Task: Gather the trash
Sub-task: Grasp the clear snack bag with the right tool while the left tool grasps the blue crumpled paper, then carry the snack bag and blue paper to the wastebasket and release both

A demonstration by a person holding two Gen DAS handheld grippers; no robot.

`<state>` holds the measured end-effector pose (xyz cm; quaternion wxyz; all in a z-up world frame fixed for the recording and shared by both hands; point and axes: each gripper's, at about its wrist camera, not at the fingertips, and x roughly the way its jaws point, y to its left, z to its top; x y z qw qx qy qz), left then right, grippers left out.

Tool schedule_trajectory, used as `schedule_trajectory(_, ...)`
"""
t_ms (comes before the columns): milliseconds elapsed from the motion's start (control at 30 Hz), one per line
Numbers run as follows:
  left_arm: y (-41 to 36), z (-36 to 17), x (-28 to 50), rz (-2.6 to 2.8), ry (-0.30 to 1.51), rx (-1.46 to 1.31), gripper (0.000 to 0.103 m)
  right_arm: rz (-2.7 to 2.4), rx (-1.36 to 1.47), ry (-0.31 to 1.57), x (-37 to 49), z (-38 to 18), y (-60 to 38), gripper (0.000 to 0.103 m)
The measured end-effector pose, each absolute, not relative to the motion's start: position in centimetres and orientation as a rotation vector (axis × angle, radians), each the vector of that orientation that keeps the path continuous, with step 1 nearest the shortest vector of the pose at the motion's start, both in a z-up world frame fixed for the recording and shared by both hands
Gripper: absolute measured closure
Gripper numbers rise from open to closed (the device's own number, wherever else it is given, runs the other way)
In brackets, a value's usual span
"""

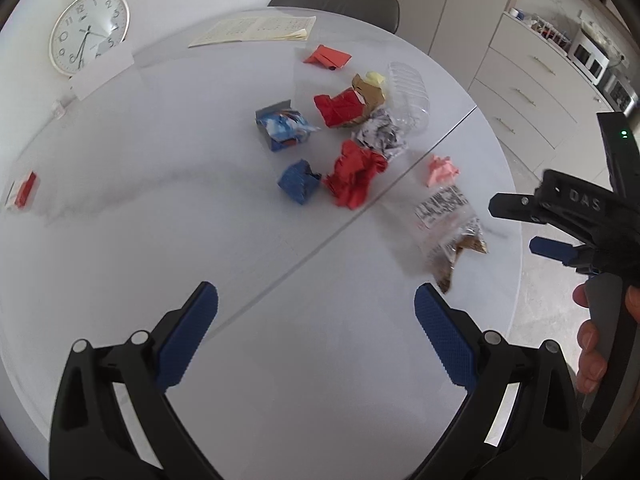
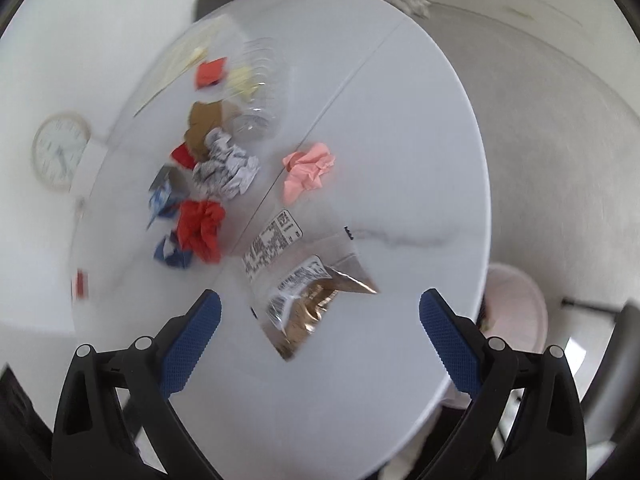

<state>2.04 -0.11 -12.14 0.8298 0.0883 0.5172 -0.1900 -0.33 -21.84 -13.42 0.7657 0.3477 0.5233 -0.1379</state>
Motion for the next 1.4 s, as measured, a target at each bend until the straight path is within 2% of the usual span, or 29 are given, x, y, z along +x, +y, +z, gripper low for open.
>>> schedule_trajectory(267,1.2,-13.8,7.3,-0.502,1.052,0.244,0.008,-0.579,0.976,1.116,1.6,-16.7,-19.9,0.004)
schedule_trajectory(500,1.0,-15.8,11.3,-0.599,1.004,0.289,0.01,-0.716,0.975,1.156,3.4,-18.9,-18.8,0.005)
schedule_trajectory(533,0.8,-16.1,11.7,-0.608,1.001,0.294,0.012,-0.726,0.969,1.16,3.4,-19.2,-18.7,0.006)
schedule_trajectory(633,0.0,-17.0,13.0,-0.648,1.004,0.29,0.018,-0.724,0.905,1.154,3.5,-19.0,-18.5,0.019)
schedule_trajectory(700,-0.6,-17.8,13.7,-0.666,1.008,0.287,0.021,-0.706,0.884,1.15,3.4,-18.8,-18.6,0.033)
schedule_trajectory(800,-1.3,-18.7,14.2,-0.684,1.013,0.292,0.025,-0.674,0.875,1.149,3.3,-18.7,-19.1,0.044)
schedule_trajectory(967,-2.1,-20.1,14.4,-0.72,1.028,0.322,0.04,-0.62,0.869,1.148,2.7,-18.7,-19.3,0.051)
schedule_trajectory(1100,-2.3,-20.8,14.5,-0.735,1.04,0.337,0.05,-0.576,0.867,1.144,2.5,-18.0,-19.0,0.051)
schedule_trajectory(1167,-2.3,-21.0,14.7,-0.742,1.051,0.323,0.062,-0.554,0.851,1.14,2.4,-17.6,-18.8,0.051)
schedule_trajectory(1233,-2.4,-21.1,14.8,-0.746,1.063,0.306,0.067,-0.534,0.838,1.134,2.4,-17.1,-18.5,0.051)
schedule_trajectory(1400,-2.5,-21.1,14.9,-0.74,1.056,0.304,0.068,-0.48,0.819,1.118,2.2,-16.0,-18.6,0.051)
